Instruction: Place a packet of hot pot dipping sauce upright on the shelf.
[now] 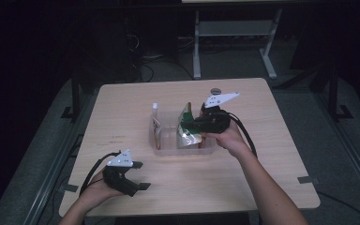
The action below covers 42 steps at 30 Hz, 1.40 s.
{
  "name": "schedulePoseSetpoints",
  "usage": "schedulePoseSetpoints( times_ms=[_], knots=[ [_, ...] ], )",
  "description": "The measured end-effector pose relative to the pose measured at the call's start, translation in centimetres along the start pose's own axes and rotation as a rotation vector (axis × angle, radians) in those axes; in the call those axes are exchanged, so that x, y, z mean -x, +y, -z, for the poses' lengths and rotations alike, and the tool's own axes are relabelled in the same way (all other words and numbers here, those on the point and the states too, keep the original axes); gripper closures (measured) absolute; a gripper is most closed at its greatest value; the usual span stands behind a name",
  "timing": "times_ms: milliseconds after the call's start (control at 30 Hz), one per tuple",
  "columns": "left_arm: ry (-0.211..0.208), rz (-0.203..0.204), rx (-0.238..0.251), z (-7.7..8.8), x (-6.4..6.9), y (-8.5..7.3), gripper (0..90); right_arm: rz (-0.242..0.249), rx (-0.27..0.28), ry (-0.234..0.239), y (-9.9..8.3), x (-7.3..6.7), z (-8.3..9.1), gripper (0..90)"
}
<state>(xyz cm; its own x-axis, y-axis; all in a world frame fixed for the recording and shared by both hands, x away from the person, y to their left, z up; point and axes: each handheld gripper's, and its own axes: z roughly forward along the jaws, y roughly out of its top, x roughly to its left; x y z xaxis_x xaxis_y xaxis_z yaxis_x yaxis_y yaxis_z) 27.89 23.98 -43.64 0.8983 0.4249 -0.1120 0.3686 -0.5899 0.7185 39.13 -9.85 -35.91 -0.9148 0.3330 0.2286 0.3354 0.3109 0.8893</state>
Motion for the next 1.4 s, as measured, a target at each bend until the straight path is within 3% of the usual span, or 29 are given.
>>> schedulePoseSetpoints(
  times_ms=[333,400,433,633,700,900,1067,1400],
  knots=[
    [-0.005,0.000,-0.008,-0.1,0.0,0.0,15.1,0.016,-0.022,-0.037,-0.1,-0.1,-0.4,85.7],
    [-0.005,0.000,-0.008,-0.1,0.0,0.0,15.1,0.011,-0.022,-0.040,-0.1,-0.1,-0.2,81.2],
    [-0.005,-0.006,-0.007,0.0,0.0,0.1,15.1,0.010,-0.007,-0.036,0.0,-0.1,0.0,73.6],
    [-0.007,-0.009,-0.005,-0.1,0.0,0.1,15.1,0.005,0.012,-0.038,0.1,-0.4,0.6,60.9],
    [-0.005,-0.012,-0.004,-0.1,0.0,0.1,15.1,0.009,0.017,-0.056,0.1,-0.6,0.9,51.2],
    [-0.004,-0.007,0.001,-0.1,-0.1,0.1,15.1,0.018,0.019,-0.076,0.0,-1.5,2.1,38.6],
    [-0.001,0.000,0.004,0.0,-0.2,0.1,15.1,0.030,0.016,-0.078,-0.7,-2.2,2.9,37.0],
    [-0.001,0.010,0.017,0.3,0.0,0.1,15.1,0.058,-0.045,-0.113,-3.6,-3.9,4.5,34.8]
  ],
)
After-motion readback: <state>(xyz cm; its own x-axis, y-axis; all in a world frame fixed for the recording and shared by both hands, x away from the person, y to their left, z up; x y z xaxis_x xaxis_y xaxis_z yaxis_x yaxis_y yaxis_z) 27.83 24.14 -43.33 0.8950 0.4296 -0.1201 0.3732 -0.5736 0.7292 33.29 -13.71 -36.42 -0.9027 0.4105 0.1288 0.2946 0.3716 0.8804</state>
